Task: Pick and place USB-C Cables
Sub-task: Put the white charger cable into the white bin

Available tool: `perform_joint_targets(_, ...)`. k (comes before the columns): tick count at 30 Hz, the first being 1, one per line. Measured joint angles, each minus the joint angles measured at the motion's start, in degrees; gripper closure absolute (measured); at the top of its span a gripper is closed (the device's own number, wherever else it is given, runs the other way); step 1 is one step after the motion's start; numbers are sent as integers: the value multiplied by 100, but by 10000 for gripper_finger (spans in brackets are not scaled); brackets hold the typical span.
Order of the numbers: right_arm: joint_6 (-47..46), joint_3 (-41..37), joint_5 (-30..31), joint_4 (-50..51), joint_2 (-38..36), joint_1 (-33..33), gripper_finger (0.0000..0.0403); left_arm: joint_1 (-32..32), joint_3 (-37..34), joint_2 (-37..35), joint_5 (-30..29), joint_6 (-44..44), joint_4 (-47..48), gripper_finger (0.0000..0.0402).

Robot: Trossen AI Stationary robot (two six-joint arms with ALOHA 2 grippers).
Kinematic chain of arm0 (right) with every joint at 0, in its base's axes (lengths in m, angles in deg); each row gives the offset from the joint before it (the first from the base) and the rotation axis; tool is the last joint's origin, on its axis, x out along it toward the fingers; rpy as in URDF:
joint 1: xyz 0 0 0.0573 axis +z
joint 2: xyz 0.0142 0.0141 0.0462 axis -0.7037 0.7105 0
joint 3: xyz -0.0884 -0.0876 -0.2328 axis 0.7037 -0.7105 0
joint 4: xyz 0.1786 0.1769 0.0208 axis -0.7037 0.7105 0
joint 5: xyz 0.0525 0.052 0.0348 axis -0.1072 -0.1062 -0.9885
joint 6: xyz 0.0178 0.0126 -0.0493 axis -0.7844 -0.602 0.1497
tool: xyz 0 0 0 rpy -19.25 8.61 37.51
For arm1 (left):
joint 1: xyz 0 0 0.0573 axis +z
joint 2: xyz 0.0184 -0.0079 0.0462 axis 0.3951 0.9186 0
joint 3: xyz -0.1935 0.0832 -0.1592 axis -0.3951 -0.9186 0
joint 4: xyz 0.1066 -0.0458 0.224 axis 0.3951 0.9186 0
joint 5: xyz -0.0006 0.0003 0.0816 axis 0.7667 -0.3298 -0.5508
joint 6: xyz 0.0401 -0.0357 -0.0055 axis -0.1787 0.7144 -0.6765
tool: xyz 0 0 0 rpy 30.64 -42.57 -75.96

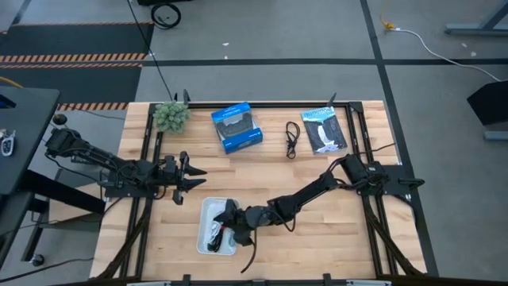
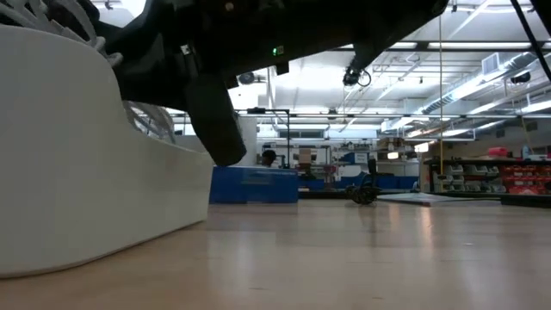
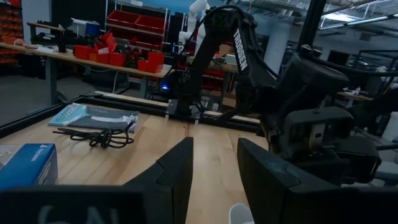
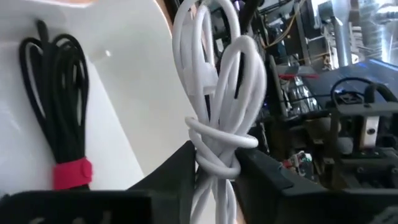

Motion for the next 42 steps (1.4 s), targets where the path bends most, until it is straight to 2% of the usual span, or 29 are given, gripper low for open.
perform_joint_targets(8, -270, 0, 357, 393, -2, 158, 247, -1, 0, 0, 0, 0, 0, 269)
perform_joint_targets(18, -692, 0, 527, 1094, -174, 267, 236, 0, 0, -2, 1, 0, 0, 269)
perform_joint_targets(25, -1457, 2, 86, 1595, -593, 262, 236, -1, 1, -2, -1, 0, 7, 269)
perform_joint_targets(29, -1480, 4, -133, 1615, -616, 278, 236, 0, 0, -2, 0, 0, 7, 269)
perform_joint_targets(34, -1447, 4, -160, 1810, -616, 285, 227, -1, 0, -2, -1, 0, 6, 269)
perform_joint_targets(42, -1455, 4, -44, 1855, -616, 283, 192, 0, 0, -2, -1, 0, 0, 269)
